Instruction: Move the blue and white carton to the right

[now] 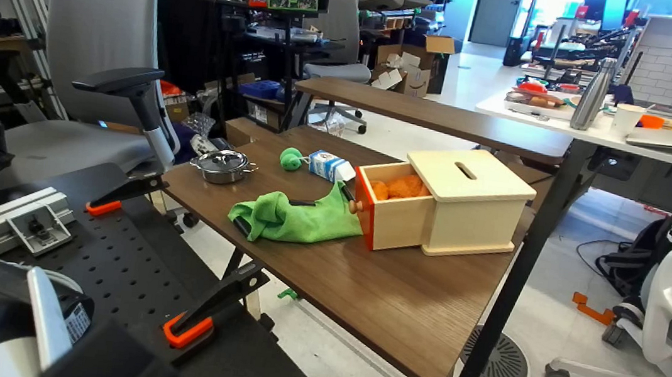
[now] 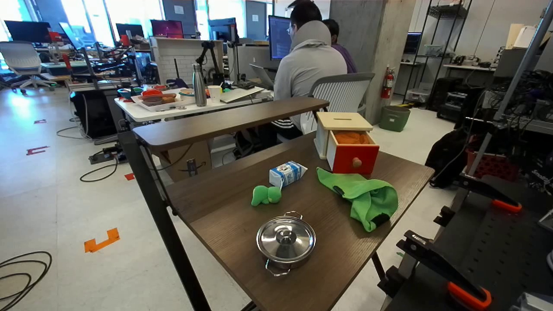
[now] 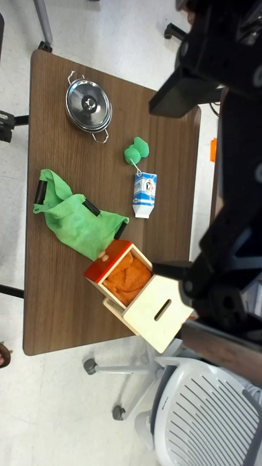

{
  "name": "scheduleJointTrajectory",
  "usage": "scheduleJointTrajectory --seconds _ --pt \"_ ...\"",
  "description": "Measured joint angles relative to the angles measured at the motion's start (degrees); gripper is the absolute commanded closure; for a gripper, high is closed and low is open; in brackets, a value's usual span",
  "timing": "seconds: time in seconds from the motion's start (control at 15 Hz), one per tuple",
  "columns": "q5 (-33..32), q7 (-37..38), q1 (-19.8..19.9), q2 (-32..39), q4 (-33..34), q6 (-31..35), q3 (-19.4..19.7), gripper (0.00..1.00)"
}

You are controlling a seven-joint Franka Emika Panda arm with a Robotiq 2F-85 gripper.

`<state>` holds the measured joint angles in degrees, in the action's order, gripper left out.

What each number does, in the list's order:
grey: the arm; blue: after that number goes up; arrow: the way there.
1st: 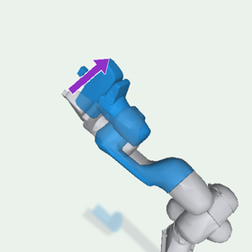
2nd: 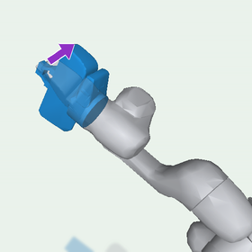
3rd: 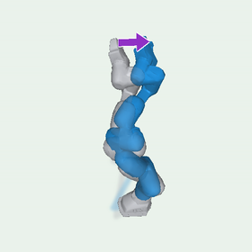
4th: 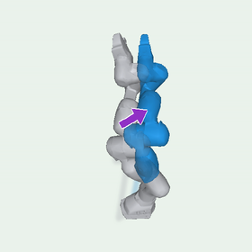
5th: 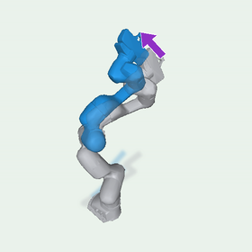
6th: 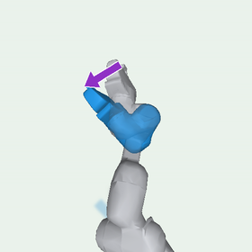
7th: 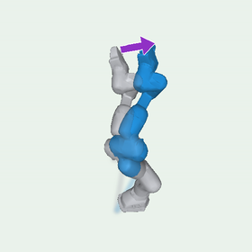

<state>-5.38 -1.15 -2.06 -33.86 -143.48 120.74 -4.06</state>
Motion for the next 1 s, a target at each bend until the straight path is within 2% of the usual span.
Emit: scheduleJointTrajectory --seconds 0.27,0.53,0.73,1.0 --pt "3.27 3.1 0.0 6.53 0.38 3.72 0.02 0.0" --pt "8.02 10.08 0.0 16.37 2.88 10.25 -0.07 0.0" --pt "9.3 18.16 0.0 24.79 6.14 15.41 -0.76 0.0" --pt "7.2 30.89 -0.68 36.81 11.27 21.7 -2.32 0.0"
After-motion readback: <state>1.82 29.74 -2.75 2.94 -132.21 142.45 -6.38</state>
